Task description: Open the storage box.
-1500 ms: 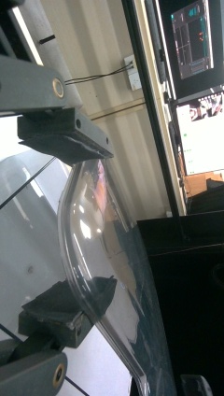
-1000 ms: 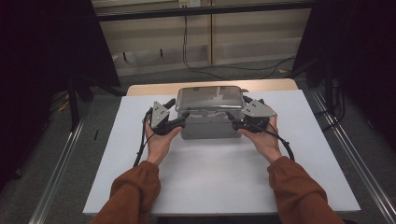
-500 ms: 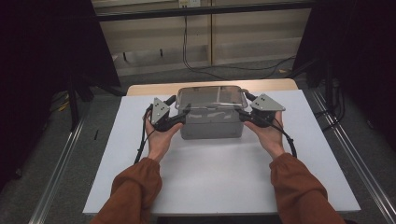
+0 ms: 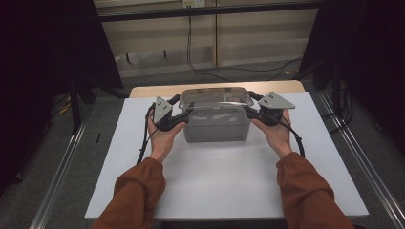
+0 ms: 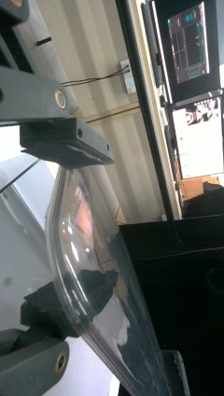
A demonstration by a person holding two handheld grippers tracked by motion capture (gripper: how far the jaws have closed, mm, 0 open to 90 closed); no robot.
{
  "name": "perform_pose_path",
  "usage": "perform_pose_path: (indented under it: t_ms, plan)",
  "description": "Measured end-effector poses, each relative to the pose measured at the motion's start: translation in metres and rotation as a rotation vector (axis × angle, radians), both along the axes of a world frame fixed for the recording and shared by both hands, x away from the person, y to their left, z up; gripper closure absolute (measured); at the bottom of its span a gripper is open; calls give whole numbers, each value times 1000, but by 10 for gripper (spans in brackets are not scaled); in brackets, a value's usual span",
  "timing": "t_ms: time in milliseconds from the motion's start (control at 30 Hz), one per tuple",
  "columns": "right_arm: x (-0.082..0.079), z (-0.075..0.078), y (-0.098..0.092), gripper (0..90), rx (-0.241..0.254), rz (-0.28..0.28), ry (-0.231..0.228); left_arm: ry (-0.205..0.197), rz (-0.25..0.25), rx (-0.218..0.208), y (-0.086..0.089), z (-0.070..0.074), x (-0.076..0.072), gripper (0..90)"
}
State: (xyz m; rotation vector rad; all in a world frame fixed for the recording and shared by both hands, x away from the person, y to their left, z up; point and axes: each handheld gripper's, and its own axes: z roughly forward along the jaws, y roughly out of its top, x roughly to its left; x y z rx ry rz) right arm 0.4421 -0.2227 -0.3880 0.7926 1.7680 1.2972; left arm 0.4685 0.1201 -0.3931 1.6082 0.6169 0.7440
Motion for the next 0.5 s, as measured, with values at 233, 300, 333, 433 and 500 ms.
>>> perform_pose_path:
  t_ms: [233,300,333,433,500]
  plan:
    - [3,-1,0,555,21,5,-14,0,-12,9,-1,4,5,380]
    - [3,0,0,558,19,7,-19,-1,-11,11,-2,4,6,381]
    - [4,0,0,560,23,8,-20,-1,-10,13,-2,5,7,380]
    - [5,-1,-2,559,43,15,-16,0,-10,16,-3,5,10,380]
    - [6,-1,-2,560,45,17,-18,0,-15,23,-4,5,12,380]
